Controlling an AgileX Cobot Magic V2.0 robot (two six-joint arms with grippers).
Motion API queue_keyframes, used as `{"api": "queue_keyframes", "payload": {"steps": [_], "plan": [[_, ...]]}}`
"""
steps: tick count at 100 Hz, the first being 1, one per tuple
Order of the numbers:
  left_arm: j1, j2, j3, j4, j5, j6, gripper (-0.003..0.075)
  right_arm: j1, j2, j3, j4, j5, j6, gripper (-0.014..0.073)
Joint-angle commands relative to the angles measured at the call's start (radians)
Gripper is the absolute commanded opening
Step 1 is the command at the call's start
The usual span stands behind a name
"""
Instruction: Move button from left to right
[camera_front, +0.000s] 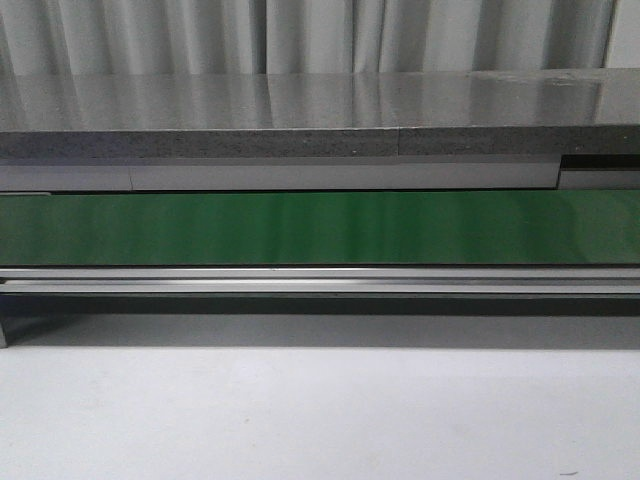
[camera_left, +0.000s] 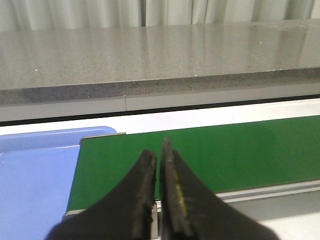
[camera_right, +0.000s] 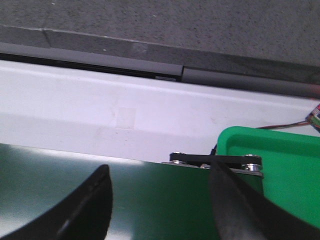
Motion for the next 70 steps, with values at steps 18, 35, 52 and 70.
{"api": "queue_keyframes", "payload": {"steps": [18, 35, 52, 70], "plan": [[-0.004, 0.006, -0.03, -0.012, -0.082, -0.003, 0.0005, 0.083, -0.318, 0.287, 0.008, -0.259, -0.01, 0.0402], [-0.004, 0.006, -0.03, -0.012, -0.082, -0.003, 0.0005, 0.086, -0.524, 0.473, -0.003, -0.336, -0.01, 0.0402], [-0.004, 0.006, -0.03, -0.012, -0.082, -0.003, 0.0005, 0.086, -0.74, 0.612, -0.008, -0.347, -0.01, 0.0402], [-0.004, 0.006, -0.03, -0.012, -0.082, -0.003, 0.0005, 0.086, -0.923, 0.705, -0.008, -0.303, -0.01, 0.0402]]}}
